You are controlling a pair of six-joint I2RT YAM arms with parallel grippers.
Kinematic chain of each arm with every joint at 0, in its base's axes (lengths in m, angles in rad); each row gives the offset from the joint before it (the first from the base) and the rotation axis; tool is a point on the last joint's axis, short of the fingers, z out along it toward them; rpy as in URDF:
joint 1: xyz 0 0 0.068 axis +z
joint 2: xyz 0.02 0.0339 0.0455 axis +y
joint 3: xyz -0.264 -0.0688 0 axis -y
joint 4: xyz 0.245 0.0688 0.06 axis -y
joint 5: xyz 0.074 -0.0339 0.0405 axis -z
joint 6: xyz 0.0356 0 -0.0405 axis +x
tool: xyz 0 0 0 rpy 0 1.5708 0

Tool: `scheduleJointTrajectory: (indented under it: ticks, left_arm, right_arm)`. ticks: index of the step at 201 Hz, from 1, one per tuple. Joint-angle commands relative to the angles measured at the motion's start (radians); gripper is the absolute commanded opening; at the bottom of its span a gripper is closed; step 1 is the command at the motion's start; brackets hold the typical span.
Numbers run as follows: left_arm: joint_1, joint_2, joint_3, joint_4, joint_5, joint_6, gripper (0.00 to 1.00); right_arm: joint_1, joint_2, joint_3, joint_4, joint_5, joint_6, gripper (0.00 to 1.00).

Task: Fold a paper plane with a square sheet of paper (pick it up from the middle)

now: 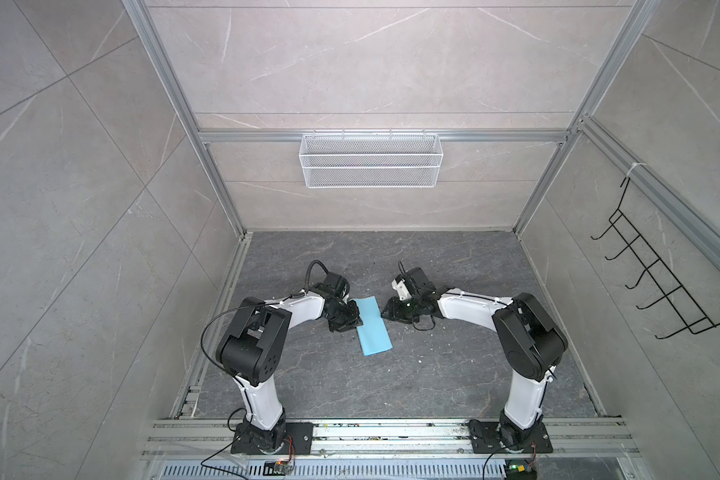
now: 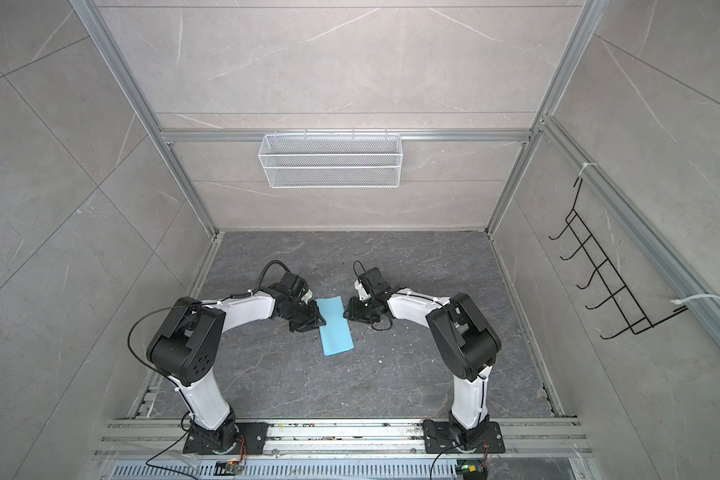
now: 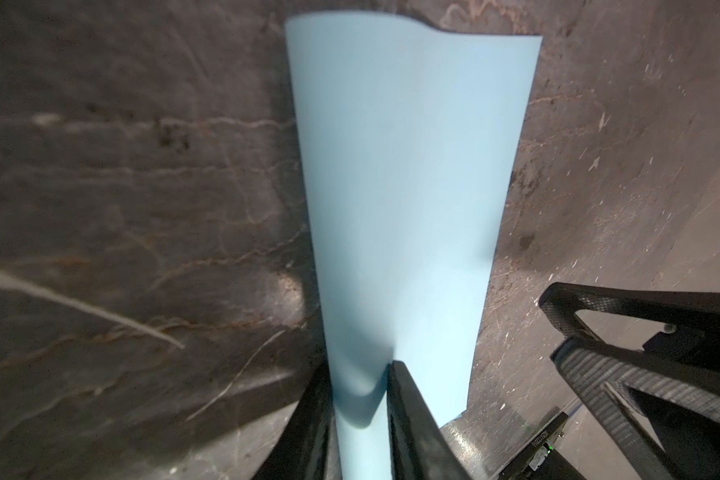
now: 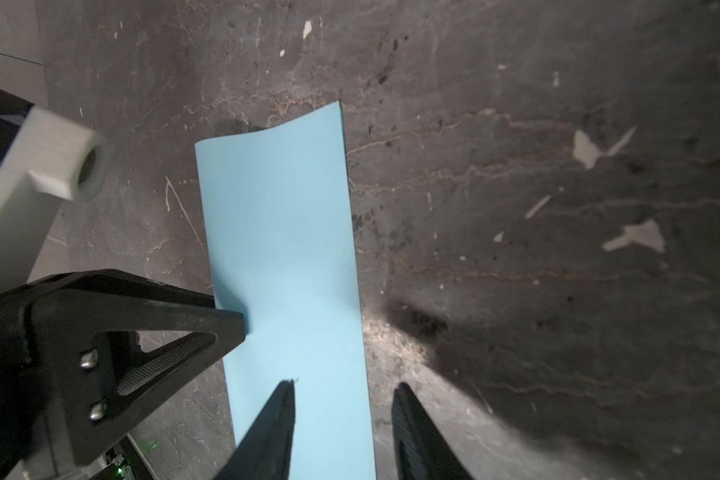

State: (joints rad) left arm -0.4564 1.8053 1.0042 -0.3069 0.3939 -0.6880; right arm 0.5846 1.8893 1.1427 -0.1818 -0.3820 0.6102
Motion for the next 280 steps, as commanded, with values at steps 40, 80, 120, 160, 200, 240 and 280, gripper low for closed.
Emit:
scheduleJointTrajectory:
  ticks: [40,80,120,160,200,240,280]
  left_arm:
    - [-0.008,0.067,-0.038,-0.118,-0.087,0.031,0.27]
    - [-0.008,0.068,-0.035,-0.117,-0.083,0.039,0.27]
    - [-0.008,0.077,-0.036,-0.124,-0.063,0.074,0.29]
    - [-0.008,0.083,-0.039,-0.129,-0.063,0.092,0.28]
    - [-0.008,0.088,-0.036,-0.13,-0.062,0.1,0.27]
    - [-0.01,0.093,-0.034,-0.132,-0.059,0.105,0.28]
    - [-0.008,0.1,-0.033,-0.138,-0.058,0.113,0.28]
  right_arm:
    - [0.004,0.02,0.021,0.002,0.001,0.02,0.42]
    - [0.003,0.019,0.022,0.004,-0.003,0.019,0.42]
    - [0.008,0.024,0.023,0.004,-0.01,0.018,0.42]
    - [0.014,0.028,0.024,0.019,-0.041,0.012,0.42]
    - [0.023,0.048,0.041,0.028,-0.104,0.0,0.41]
    - [0.027,0.077,0.063,0.021,-0.137,0.001,0.42]
    - [0.03,0.098,0.085,0.01,-0.148,0.001,0.41]
